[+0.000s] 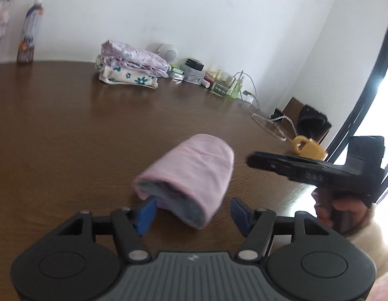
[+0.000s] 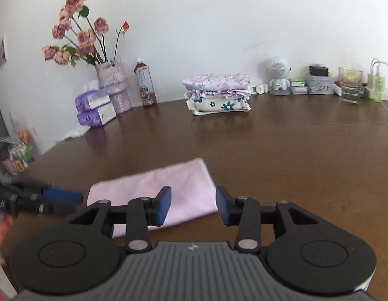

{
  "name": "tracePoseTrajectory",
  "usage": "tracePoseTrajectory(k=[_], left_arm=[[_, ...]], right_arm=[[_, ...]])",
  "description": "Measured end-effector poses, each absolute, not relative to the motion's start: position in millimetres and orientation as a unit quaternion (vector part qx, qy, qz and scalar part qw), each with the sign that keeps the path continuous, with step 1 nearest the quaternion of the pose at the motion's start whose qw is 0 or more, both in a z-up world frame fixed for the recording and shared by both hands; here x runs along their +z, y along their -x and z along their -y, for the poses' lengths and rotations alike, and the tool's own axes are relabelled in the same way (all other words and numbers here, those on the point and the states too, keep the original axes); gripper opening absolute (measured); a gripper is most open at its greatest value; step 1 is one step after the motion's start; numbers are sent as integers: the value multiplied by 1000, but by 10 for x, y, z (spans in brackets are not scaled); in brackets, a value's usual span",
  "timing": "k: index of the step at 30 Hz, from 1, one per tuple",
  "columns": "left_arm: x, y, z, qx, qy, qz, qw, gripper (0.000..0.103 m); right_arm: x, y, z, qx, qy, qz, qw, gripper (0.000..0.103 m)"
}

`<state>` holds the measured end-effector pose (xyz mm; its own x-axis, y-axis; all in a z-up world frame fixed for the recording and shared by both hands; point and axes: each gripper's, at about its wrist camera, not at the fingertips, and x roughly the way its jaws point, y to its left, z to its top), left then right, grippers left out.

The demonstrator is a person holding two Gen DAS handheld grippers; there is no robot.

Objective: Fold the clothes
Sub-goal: 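Grasp the pink roll's end with the right gripper and lift it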

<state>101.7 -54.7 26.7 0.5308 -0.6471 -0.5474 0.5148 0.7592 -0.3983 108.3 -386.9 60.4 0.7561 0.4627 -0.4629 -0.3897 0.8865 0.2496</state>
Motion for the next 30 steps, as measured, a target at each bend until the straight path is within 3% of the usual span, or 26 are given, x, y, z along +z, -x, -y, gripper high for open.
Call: tracePoseTrajectory(k=[5, 6, 8, 9, 10, 23, 26, 28, 30], left_arm=[[195, -1078, 781, -314, 114, -366, 869, 60], [179, -1094, 807, -312, 116, -369, 868, 55], [141, -1143, 807, -313, 129, -378, 862, 30], [125, -1168, 798, -313, 135, -383, 859, 16], [115, -1189, 779, -313, 139, -387, 856, 14], [113, -1400, 300, -305, 138, -397, 855, 9], [159, -1416, 229, -314, 151, -392, 851, 22], [229, -1408, 225, -326, 153, -377, 854, 43], [273, -1441, 259, -330, 155, -369, 855, 45]], right_arm=[[433, -1536, 3998, 249, -125, -304, 911, 44], [398, -1557, 4020, 253, -137, -309, 907, 44], [328, -1600, 4063, 261, -160, -319, 897, 36], [294, -1621, 4085, 265, -172, -325, 892, 22], [282, -1610, 4095, 265, -179, -326, 890, 19], [299, -1222, 4139, 244, -230, -318, 887, 16], [303, -1133, 4149, 239, -241, -317, 886, 26], [306, -1073, 4156, 235, -249, -315, 885, 31], [308, -1013, 4163, 232, -257, -314, 884, 31]])
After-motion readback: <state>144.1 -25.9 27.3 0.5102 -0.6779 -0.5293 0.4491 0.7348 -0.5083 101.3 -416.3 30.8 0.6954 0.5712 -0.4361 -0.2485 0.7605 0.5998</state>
